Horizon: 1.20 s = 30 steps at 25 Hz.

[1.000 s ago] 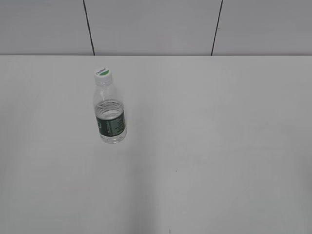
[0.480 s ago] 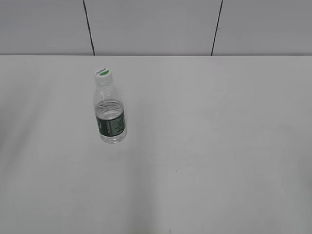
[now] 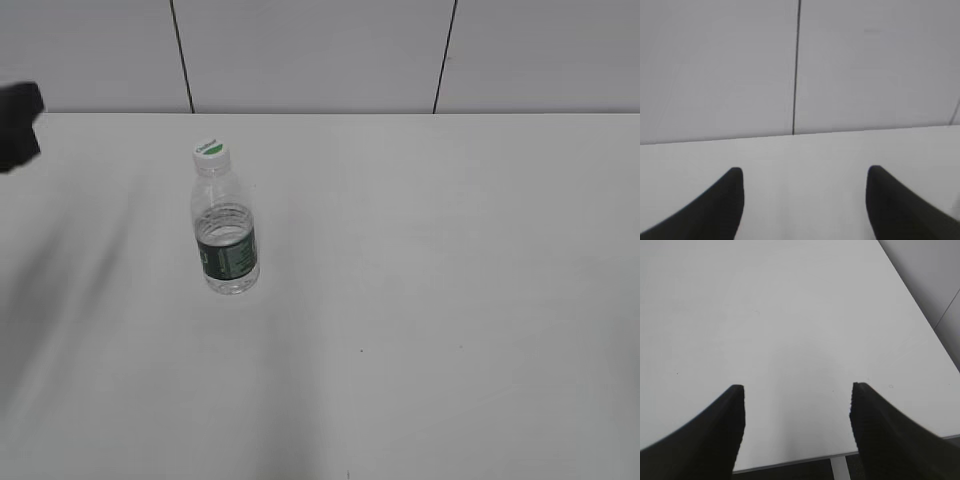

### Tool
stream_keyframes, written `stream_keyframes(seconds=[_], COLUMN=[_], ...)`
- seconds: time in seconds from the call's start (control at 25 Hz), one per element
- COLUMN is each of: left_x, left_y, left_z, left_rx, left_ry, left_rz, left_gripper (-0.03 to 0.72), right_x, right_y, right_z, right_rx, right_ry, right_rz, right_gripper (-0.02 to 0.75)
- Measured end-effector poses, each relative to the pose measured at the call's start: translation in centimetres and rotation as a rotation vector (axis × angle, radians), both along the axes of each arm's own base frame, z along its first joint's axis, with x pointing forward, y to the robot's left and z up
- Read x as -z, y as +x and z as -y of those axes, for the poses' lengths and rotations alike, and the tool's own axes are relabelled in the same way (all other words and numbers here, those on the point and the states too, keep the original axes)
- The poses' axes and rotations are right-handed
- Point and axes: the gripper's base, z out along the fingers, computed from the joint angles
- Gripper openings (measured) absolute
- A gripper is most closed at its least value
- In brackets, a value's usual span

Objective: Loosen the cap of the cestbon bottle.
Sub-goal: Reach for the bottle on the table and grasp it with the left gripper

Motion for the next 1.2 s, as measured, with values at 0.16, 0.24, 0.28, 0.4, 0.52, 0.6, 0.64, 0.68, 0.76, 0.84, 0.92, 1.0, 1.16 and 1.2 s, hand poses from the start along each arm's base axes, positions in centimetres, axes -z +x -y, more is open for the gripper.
stream_keyframes(seconds=[0.16, 0.24, 0.28, 0.4, 0.52, 0.6, 0.64, 0.68, 0.76, 0.84, 0.92, 1.0, 1.16, 1.2], left_x=[3.6, 4.7, 5.2, 6.7, 8.3, 9.0, 9.3, 9.6, 10.0, 10.4, 10.8, 11.5, 12.9, 13.3], left_y=[-1.4, -1.6, -1.6, -1.5, -1.3, -1.2, -1.1, -1.1, -1.0, -0.9, -0.8, -0.7, 0.2, 0.6], left_z=[1.1, 1.6, 1.9, 3.1, 4.1, 4.4, 4.5, 4.6, 4.8, 4.9, 4.9, 5.0, 5.3, 5.5], left_rx=[0.108, 0.158, 0.195, 0.33, 0.436, 0.465, 0.477, 0.488, 0.502, 0.504, 0.5, 0.5, 0.511, 0.514], left_ry=[-0.053, -0.069, -0.056, 0.006, 0.035, 0.029, 0.023, 0.018, 0.002, -0.011, -0.019, -0.027, -0.022, -0.021], left_rz=[-0.035, -0.062, -0.076, -0.113, -0.139, -0.143, -0.144, -0.147, -0.14, -0.144, -0.157, -0.174, -0.223, -0.234], left_gripper=[0.458, 0.458, 0.458, 0.458, 0.458, 0.458, 0.458, 0.458, 0.458, 0.458, 0.462, 0.497, 0.577, 0.585], right_x=[0.0, 0.0, 0.0, 0.0, 0.0, 0.0, 0.0, 0.0, 0.0, 0.0, 0.0, 0.0, 0.0, 0.0], right_y=[0.0, 0.0, 0.0, 0.0, 0.0, 0.0, 0.0, 0.0, 0.0, 0.0, 0.0, 0.0, 0.0, 0.0], right_z=[0.0, 0.0, 0.0, 0.0, 0.0, 0.0, 0.0, 0.0, 0.0, 0.0, 0.0, 0.0, 0.0, 0.0], right_rx=[0.0, 0.0, 0.0, 0.0, 0.0, 0.0, 0.0, 0.0, 0.0, 0.0, 0.0, 0.0, 0.0, 0.0], right_ry=[0.0, 0.0, 0.0, 0.0, 0.0, 0.0, 0.0, 0.0, 0.0, 0.0, 0.0, 0.0, 0.0, 0.0], right_rz=[0.0, 0.0, 0.0, 0.0, 0.0, 0.0, 0.0, 0.0, 0.0, 0.0, 0.0, 0.0, 0.0, 0.0], right_gripper=[0.51, 0.51, 0.51, 0.51, 0.51, 0.51, 0.51, 0.51, 0.51, 0.51, 0.51, 0.51, 0.51, 0.51])
